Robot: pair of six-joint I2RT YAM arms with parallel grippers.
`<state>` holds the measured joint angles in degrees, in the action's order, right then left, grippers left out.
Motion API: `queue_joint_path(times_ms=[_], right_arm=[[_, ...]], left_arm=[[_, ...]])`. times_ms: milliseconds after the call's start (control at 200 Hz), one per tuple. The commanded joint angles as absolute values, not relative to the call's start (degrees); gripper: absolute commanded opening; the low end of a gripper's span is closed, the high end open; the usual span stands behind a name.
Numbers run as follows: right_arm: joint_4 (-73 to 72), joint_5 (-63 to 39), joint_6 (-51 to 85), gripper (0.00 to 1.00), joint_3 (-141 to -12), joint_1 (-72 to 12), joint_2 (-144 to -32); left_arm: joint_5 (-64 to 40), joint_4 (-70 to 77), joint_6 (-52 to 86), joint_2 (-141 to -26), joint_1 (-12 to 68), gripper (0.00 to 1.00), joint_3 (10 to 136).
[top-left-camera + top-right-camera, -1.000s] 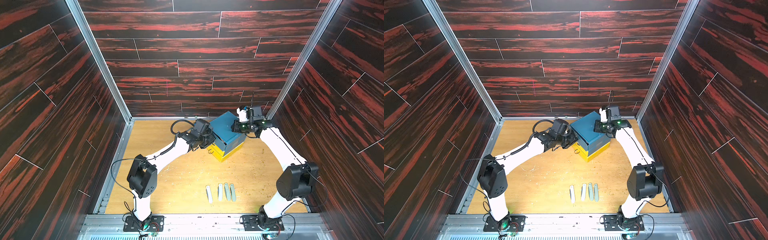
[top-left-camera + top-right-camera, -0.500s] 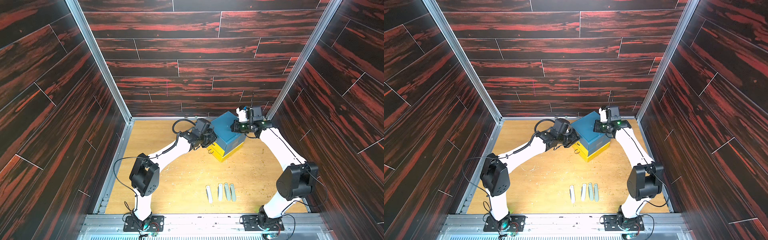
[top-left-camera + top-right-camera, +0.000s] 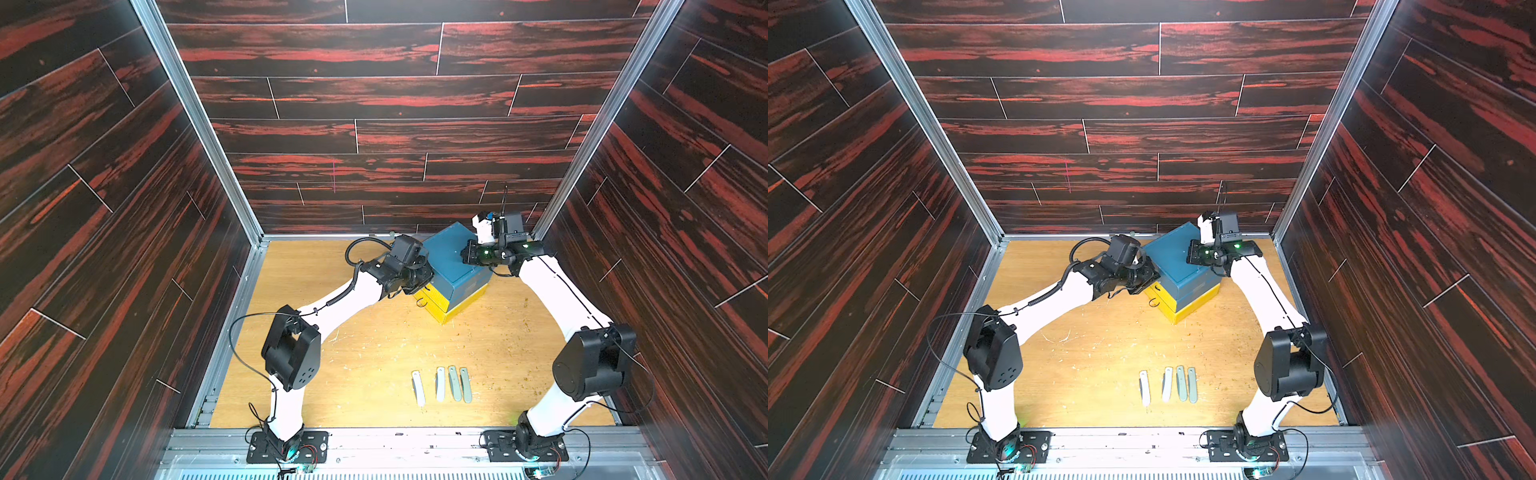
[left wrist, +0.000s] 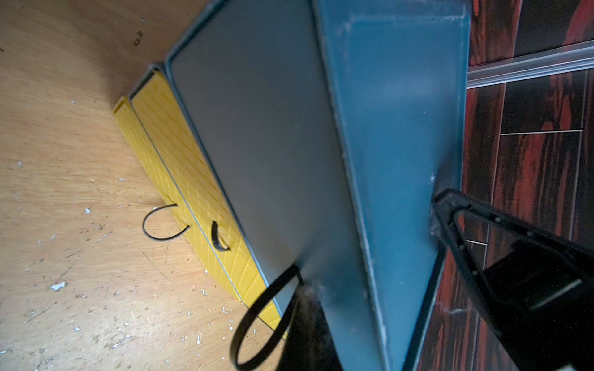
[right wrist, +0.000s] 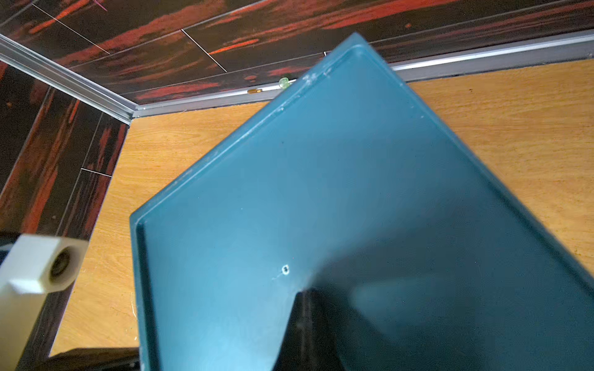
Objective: Place the fruit knives into the drawer by color
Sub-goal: Close the drawer in the storage box, then open the drawer in the storage box.
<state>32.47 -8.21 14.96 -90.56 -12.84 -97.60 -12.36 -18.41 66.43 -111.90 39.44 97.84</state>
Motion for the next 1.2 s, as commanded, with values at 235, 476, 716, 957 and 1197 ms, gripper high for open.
queue_joint_path(times_ms=[235, 476, 716, 957, 1197], right_arm=[[42.14, -7.56, 14.55, 0.0, -87.36, -13.01, -101.68], [42.54, -6.94, 14.57, 0.0, -88.14, -13.05, -102.32], [42.89, -6.87, 14.47, 0.0, -88.69, -13.07, -102.46], [42.9, -7.13, 14.51, 0.0, -88.42, -13.09, -102.26], [43.02, -7.21, 14.49, 0.0, -88.42, -13.06, -102.05]], left_arm=[[-13.18, -17.92, 65.23, -114.16, 39.24, 0.0, 100.87], [-10.39, -18.11, 63.58, -106.55, 39.11, 0.17, 94.93], [-12.47, -3.94, 67.75, -96.96, 37.5, 0.31, 80.04], [-18.16, 14.73, 73.91, -102.15, 35.86, 0.39, 69.43], [-18.01, 24.38, 72.5, -108.9, 35.66, 0.4, 69.07]])
